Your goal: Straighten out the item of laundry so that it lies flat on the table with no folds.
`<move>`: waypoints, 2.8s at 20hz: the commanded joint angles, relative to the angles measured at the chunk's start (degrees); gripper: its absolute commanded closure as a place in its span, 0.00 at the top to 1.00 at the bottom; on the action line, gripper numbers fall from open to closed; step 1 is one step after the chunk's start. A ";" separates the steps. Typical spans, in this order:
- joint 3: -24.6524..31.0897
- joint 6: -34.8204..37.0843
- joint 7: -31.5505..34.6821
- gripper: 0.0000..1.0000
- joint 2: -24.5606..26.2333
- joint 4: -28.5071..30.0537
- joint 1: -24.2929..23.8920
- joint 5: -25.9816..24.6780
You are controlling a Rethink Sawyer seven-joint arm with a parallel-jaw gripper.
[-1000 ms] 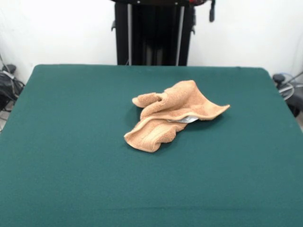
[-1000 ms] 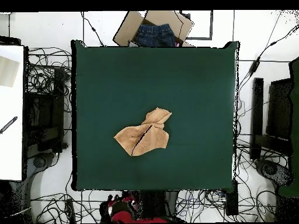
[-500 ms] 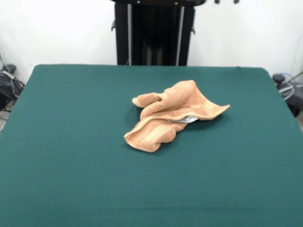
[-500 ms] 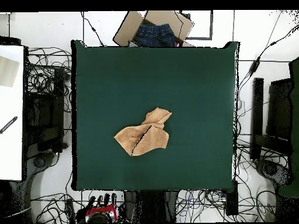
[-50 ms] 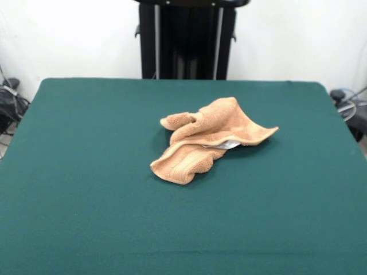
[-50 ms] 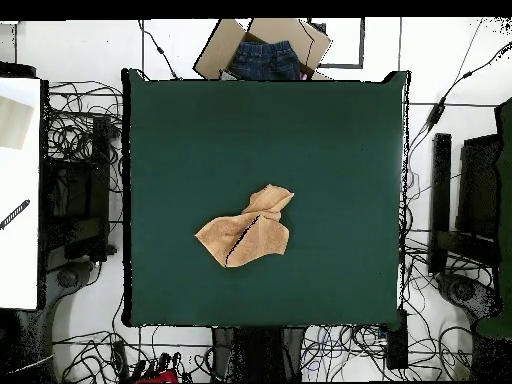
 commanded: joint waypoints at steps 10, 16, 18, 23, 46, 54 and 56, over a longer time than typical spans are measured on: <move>-26.29 18.93 6.45 1.00 -28.67 12.85 2.82 -0.95; -33.66 22.30 1.33 1.00 -29.56 10.31 3.98 -4.21; -36.73 24.27 -0.11 1.00 -29.80 8.77 5.22 -5.44; -46.43 30.26 -4.29 1.00 -30.61 3.69 10.33 -8.48; -63.91 35.79 -6.06 1.00 -34.19 -5.01 30.93 -10.59; -65.96 34.77 -3.99 1.00 -34.46 -6.31 35.46 -11.33; -65.43 34.96 -4.12 1.00 -33.69 -6.63 35.39 -11.19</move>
